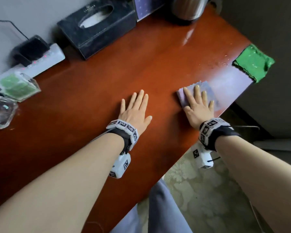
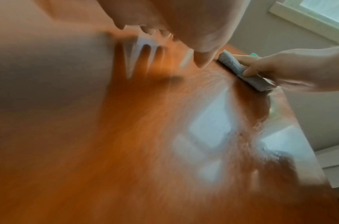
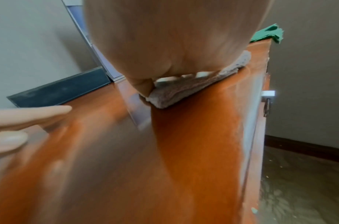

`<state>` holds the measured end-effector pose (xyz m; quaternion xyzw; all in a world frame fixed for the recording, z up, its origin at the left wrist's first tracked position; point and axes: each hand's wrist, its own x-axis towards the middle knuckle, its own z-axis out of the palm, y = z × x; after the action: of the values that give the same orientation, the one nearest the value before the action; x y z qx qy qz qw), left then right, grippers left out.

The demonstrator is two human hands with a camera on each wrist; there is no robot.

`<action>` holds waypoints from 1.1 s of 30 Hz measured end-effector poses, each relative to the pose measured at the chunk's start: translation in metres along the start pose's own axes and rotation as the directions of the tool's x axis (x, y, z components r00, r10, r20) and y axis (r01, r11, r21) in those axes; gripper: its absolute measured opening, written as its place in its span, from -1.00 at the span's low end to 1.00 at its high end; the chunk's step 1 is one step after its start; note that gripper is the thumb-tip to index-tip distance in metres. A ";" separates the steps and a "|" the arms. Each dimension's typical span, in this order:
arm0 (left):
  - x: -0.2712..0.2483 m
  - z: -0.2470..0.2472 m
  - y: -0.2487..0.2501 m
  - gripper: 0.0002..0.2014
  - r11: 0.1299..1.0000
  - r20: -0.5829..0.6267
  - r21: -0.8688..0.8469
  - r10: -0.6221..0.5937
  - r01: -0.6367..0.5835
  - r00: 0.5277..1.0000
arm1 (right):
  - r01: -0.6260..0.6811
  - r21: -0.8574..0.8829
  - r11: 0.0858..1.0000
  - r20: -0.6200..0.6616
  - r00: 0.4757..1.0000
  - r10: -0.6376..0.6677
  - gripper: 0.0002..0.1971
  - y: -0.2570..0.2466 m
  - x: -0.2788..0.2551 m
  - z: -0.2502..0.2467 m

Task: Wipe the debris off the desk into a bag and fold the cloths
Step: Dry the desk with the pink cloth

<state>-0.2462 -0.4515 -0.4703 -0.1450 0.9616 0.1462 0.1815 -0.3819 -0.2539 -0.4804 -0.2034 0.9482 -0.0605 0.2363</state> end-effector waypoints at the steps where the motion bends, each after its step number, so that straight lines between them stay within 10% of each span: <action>1: 0.009 -0.002 0.007 -0.24 1.000 -0.001 0.005 0.016 -0.016 1.000 | -0.018 0.004 1.000 -0.006 1.000 0.018 -0.29 -0.001 0.000 0.000; 8: 0.075 -0.019 0.031 -0.24 0.999 -0.008 0.040 0.027 -0.027 1.000 | 0.259 -0.104 0.960 0.066 0.965 -0.253 -0.24 0.000 -0.017 0.008; 17: 0.140 -0.027 0.071 -0.25 0.998 -0.033 0.041 0.054 -0.053 0.998 | 0.141 -0.011 0.990 0.046 0.989 -0.141 -0.27 0.023 0.120 -0.052; 26: 0.150 -0.005 0.082 -0.18 0.990 -0.002 0.142 -0.018 0.018 1.000 | 0.234 -0.039 0.971 0.063 0.971 -0.231 -0.30 0.054 0.036 -0.029; 33: 0.152 -0.003 0.082 -0.20 0.987 0.030 0.156 -0.039 0.033 0.999 | 0.174 -0.010 0.985 -0.012 0.985 -0.174 -0.30 0.059 0.162 -0.078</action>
<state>-0.4102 -0.4118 -0.5082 -0.1453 0.9641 0.0701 0.2109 -0.5704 -0.2660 -0.4926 -0.2861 0.9286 -0.0779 0.2231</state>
